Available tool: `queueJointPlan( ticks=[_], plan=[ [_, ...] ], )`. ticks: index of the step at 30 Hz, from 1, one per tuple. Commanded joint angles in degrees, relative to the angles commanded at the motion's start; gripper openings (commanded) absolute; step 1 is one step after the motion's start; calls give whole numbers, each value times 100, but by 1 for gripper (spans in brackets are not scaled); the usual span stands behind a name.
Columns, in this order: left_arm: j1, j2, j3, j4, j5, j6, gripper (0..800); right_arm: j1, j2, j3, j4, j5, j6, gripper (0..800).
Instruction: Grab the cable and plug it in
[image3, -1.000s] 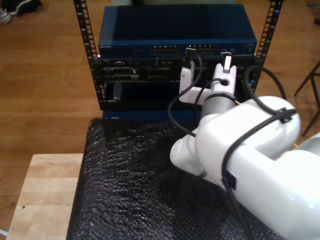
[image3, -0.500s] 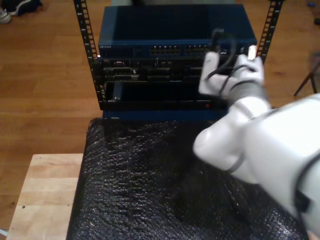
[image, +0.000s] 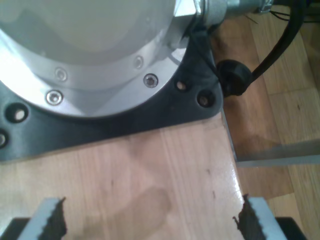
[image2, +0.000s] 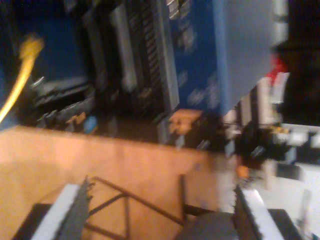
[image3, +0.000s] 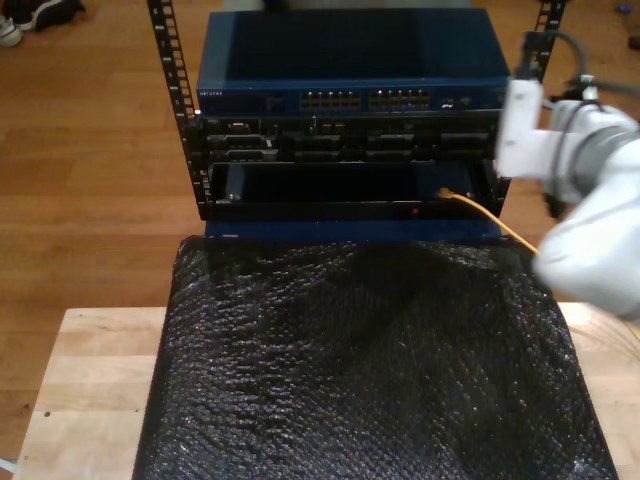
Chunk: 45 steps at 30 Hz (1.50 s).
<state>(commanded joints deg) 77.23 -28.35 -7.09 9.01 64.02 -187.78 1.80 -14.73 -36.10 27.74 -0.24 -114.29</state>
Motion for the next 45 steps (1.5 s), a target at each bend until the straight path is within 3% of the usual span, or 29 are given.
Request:
queueJointPlan(
  ticks=[4, 17, 20, 24, 32, 37, 45],
  plan=[
    [0, 0, 0, 0, 0, 0, 800, -791, -457, 18, -246, 1231, -396, 764],
    [0, 0, 0, 0, 0, 0, 800, -4176, -1811, 70, -308, 4484, -2330, 797],
    [0, 0, 0, 0, 0, 0, 800, -4958, -2242, 387, -536, 5134, -2593, 797],
    [0, 0, 0, 0, 0, 0, 800, -5741, -2778, 844, -1248, 5873, -2884, 797],
    [0, 0, 0, 0, 0, 0, 800, -6382, -3033, 1231, -2338, 6637, -3859, 797],
    [0, 0, 0, 0, 0, 0, 800, -6875, -3042, 1371, -2426, 6866, -4738, 798],
    [0, 0, 0, 0, 0, 0, 800, -8123, -3024, 2127, -2409, 6831, -6330, 797]
  ],
)
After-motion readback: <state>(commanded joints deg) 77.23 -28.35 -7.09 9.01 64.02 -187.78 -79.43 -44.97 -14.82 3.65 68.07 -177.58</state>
